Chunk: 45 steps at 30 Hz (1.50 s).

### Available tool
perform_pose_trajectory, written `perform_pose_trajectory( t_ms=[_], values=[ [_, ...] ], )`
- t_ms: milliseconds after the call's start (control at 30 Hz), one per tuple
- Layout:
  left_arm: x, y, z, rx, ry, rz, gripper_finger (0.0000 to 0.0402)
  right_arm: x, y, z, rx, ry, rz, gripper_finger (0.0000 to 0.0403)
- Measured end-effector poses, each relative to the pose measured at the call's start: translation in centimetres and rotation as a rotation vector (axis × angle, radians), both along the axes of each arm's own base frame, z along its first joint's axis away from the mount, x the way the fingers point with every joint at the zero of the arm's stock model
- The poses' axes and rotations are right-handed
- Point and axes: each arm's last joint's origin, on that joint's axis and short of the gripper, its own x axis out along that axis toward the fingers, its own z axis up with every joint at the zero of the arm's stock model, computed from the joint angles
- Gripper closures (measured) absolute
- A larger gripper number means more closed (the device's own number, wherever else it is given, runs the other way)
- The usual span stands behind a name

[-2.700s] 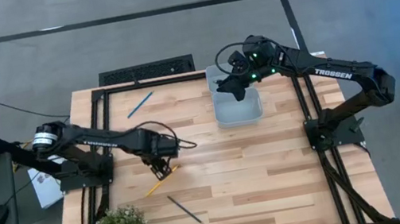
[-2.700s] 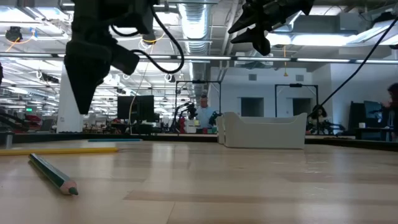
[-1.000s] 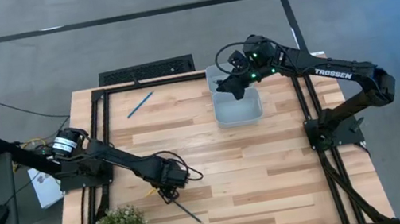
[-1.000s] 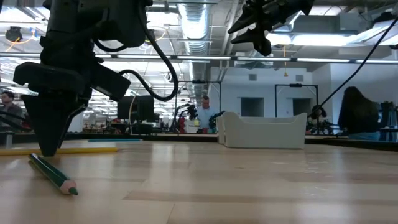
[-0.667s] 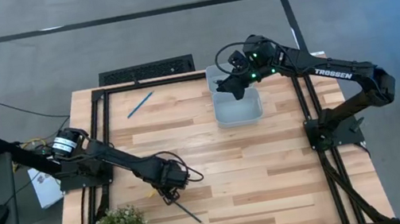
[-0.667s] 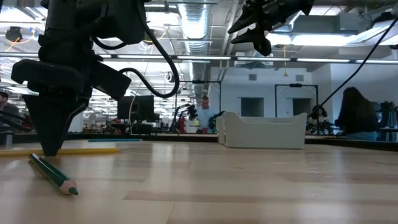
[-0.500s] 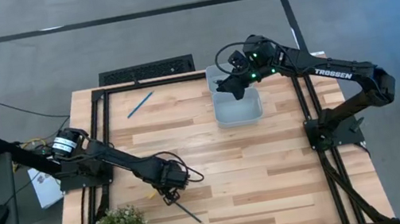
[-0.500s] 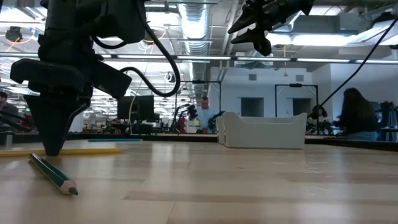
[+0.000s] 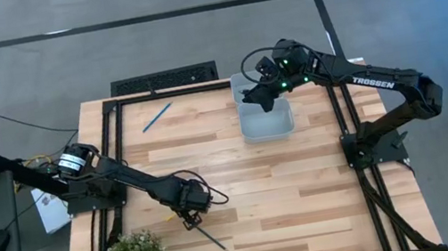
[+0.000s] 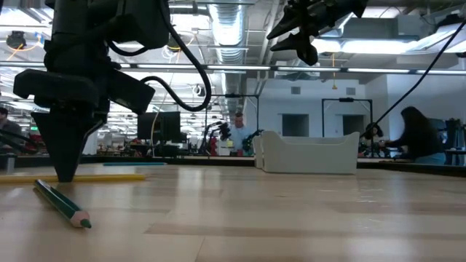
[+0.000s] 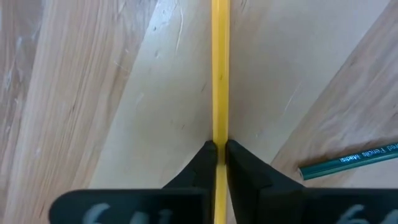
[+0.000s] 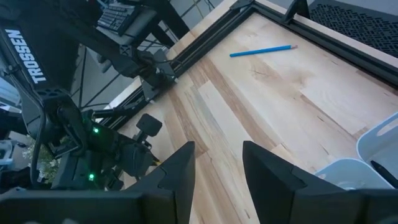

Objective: Sort pens & pencils
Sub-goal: Put the yellow pencil into the bottom bin

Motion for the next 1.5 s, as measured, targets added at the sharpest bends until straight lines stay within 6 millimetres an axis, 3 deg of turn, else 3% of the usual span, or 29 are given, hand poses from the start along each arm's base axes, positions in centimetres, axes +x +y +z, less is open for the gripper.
perform_pose_trajectory(
  t_ms=[300, 467, 700, 1067, 1500],
  values=[
    [0.1, 0.8, 0.2, 0.014, 0.011, -0.009, 0.0393, 0.0, 0.0, 0.0, 0.005, -0.002, 0.004, 0.025],
    [0.2, 2.1, 0.6, 0.125, -0.001, -0.029, 0.0392, 0.0, 0.0, 0.0, 0.012, -0.002, 0.005, 0.0248],
    [-0.2, 4.2, 2.5, 0.133, -0.017, -0.027, 0.0392, -0.1, 0.0, -0.1, 0.042, 0.007, -0.008, 0.025],
    [-1.5, 9.5, 8.8, 0.183, -0.302, 0.049, 0.0393, 0.1, 0.0, 0.2, 0.03, -0.022, -0.011, 0.0246],
    [-3.0, 14.6, 18.0, 0.124, -1.042, 0.05, 0.0391, 1.8, 1.5, 2.5, -0.012, -0.265, 0.038, 0.0218]
  ],
)
